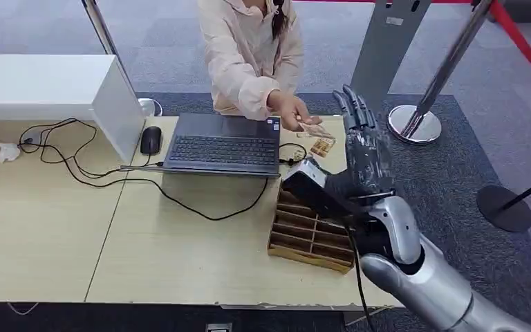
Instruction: Pass the card to the sensor for recognition and then transmit it.
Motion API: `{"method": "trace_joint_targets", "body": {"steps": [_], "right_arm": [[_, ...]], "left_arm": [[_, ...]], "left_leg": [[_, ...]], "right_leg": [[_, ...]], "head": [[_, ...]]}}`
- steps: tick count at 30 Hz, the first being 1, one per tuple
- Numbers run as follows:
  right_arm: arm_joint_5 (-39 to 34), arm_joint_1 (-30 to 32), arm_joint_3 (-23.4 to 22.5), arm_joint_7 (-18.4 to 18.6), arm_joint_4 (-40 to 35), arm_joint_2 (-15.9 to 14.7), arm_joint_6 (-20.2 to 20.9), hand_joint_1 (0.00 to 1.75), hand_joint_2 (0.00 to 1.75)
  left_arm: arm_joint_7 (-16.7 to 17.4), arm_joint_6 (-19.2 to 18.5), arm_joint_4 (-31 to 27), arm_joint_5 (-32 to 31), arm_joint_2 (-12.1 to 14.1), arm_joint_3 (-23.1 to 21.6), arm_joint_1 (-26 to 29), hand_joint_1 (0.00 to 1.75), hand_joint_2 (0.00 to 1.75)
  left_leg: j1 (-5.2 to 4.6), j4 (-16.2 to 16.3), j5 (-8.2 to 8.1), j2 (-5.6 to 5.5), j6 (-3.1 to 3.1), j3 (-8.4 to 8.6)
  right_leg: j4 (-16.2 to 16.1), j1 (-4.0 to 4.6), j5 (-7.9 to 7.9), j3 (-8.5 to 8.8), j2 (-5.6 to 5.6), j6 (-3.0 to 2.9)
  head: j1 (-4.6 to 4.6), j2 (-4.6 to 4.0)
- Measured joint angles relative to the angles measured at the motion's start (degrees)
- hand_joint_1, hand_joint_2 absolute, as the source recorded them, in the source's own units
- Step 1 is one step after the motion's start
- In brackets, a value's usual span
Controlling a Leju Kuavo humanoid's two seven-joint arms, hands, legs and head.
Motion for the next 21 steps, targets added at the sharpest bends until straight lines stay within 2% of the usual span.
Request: {"method": "trace_joint_targets", "body": {"steps": [7,21], "right_arm": [[3.5,-2.4,1.7,1.2,3.2,0.5,1.0,0.0,1.75],[4.8,-4.1,4.0,1.7,8.6,1.6,0.8,0.0,1.75]], "left_arm": [[0.4,-0.6,0.1,-0.4,0.0,-0.7,0.0,0.0,0.0],[0.6,-0.6,0.3,-0.4,0.0,-1.2,-0.1,0.0,0.0]], "left_leg": [[0.0,0.0,0.0,0.0,0.0,0.02],[0.0,0.0,0.0,-0.01,0.0,0.03]], "right_leg": [[0.0,0.0,0.0,-0.01,0.0,0.0],[0.0,0.0,0.0,-0.01,0.0,0.0]], "head": [[0.0,0.0],[0.0,0.0]]}}
